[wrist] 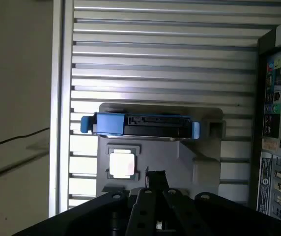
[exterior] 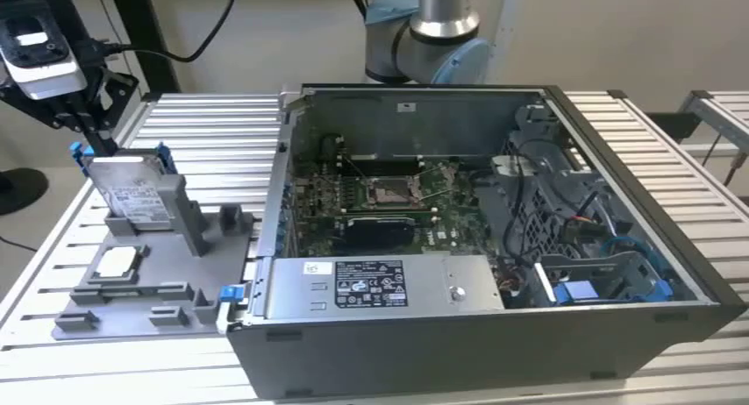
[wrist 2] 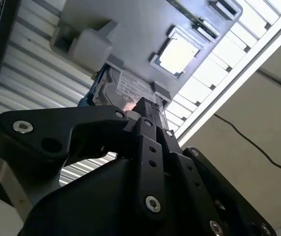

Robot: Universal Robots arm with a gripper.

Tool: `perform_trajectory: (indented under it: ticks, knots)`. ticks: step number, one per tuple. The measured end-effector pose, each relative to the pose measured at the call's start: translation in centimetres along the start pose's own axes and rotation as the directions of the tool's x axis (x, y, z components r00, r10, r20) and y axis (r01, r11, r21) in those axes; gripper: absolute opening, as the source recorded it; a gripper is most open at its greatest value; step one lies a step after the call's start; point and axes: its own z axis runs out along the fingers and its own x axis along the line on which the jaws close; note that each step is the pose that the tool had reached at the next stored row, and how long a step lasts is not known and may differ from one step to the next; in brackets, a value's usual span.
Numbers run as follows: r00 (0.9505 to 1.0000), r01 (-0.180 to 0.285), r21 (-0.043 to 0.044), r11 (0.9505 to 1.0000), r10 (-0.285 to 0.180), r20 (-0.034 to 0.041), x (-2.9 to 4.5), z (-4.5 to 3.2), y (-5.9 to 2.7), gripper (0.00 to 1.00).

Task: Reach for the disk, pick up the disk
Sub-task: 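Reach for the disk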

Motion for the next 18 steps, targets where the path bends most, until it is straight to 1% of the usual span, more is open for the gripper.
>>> perform_trajectory:
  ticks: [4,6,8,11,12,14,18]
  knots:
    - [1.0,0.0,0.0,1.0,0.0,0.0,0.0,0.0,0.01,0.0]
    - [1.0,0.0,0.0001,1.0,0.0,-0.0001,0.01,0.01,0.19,0.0]
    - [1.0,0.0,0.0001,1.0,0.0,-0.0001,0.06,0.03,0.74,0.0]
    - [1.0,0.0,0.0,1.0,0.0,0.0,0.28,0.1,1.95,0.0]
    - [1.0,0.0,0.0,1.0,0.0,0.0,0.43,0.12,2.33,0.0]
    - [1.0,0.0,0.0001,1.0,0.0,0.0,0.99,0.17,2.91,0.0]
    - [1.0,0.0,0.0,1.0,0.0,0.0,2.35,0.31,3.65,0.0]
